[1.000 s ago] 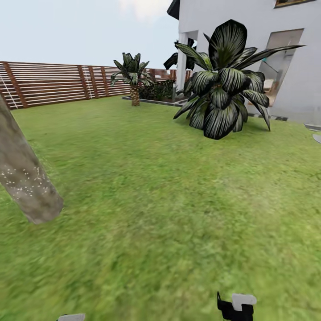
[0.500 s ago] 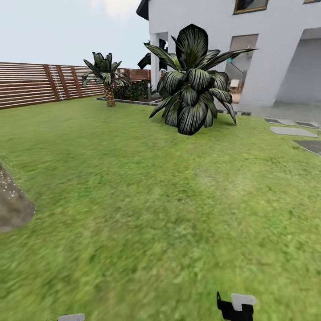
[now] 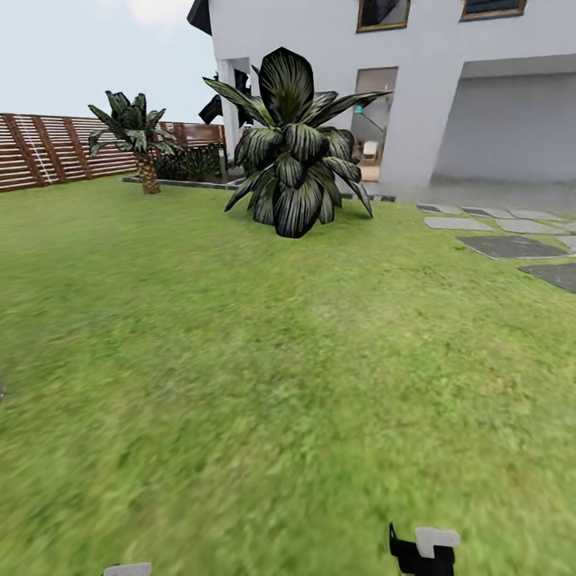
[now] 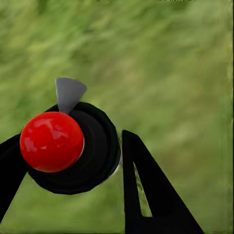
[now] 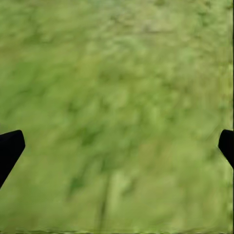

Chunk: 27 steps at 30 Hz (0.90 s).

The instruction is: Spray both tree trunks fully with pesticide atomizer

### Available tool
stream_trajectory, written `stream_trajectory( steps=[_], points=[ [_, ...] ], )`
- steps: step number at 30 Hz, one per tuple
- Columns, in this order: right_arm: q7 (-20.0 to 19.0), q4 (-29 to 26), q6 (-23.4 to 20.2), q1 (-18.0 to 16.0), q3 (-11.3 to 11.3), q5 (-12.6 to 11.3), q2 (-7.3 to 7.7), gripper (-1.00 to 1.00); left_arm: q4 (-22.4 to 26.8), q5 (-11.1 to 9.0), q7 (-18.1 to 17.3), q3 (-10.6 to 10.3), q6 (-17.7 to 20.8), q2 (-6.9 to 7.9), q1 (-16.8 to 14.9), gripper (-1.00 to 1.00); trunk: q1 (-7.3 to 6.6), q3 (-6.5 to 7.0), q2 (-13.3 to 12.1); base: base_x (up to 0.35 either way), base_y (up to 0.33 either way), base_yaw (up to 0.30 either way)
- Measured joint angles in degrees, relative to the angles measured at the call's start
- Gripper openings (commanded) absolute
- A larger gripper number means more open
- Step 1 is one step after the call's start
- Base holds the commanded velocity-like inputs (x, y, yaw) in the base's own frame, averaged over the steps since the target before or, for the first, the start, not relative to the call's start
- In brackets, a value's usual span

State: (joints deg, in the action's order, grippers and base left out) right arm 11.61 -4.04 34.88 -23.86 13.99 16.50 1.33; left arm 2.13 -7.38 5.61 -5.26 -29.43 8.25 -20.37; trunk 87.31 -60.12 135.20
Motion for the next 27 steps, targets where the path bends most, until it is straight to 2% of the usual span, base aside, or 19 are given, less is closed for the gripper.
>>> stream_trajectory(
  steps=[27],
  points=[
    [0.0, 0.0, 0.0, 0.0, 0.0, 0.02, 0.0, 1.0, 0.0, 0.01, 0.22, 0.07, 0.01, 0.15, 0.0, -1.0, -0.02, 0.0, 0.0, -0.006, -0.274, -0.3]
  ],
)
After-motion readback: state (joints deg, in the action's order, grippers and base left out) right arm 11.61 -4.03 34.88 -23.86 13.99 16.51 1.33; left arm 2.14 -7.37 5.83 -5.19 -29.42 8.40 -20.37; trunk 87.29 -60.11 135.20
